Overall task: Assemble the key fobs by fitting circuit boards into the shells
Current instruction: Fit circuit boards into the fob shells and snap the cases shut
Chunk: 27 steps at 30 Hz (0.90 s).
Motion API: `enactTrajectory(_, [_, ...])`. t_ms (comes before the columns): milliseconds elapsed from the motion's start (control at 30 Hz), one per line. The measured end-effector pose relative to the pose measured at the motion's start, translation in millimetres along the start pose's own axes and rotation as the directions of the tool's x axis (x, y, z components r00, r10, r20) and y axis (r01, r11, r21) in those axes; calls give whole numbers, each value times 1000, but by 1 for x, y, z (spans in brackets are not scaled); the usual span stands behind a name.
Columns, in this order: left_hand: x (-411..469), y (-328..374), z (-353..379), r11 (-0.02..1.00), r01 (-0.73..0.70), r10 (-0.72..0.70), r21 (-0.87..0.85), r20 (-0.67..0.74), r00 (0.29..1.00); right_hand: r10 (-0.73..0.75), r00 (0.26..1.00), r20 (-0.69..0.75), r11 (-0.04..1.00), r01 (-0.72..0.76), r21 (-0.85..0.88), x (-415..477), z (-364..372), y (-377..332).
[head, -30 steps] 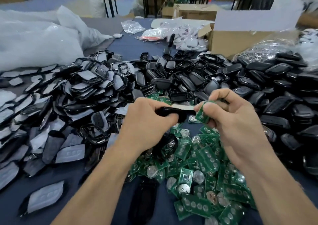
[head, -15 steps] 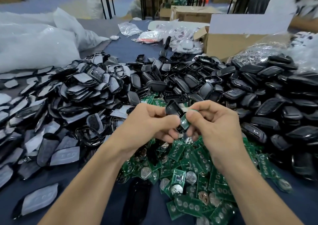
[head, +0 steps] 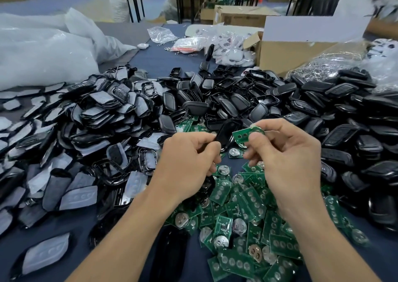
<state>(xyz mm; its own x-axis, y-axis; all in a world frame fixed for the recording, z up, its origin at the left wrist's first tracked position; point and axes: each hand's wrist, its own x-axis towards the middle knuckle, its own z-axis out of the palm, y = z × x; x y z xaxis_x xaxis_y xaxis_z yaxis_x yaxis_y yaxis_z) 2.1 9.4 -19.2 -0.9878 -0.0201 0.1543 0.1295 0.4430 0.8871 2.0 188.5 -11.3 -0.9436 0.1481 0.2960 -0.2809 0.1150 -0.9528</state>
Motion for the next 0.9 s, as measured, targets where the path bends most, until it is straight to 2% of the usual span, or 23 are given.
enactTrajectory(200, [2, -1, -3, 995, 34, -20, -93, 153, 988, -87, 992, 95, 968, 106, -226, -4, 4, 1])
enactTrajectory(533, [-1, 4, -6, 960, 125, -77, -250, 193, 978, -44, 992, 119, 968, 71, -240, -2, 3, 5])
enactTrajectory(767, [-2, 6, -6, 953, 130, -72, -274, 210, 975, -3, 995, 95, 991, 16, -135, 0, 0, 4])
enactTrajectory(900, [-2, 7, -7, 954, 117, -56, -277, 219, 974, -1, 990, 139, 985, 25, -172, -2, 3, 3])
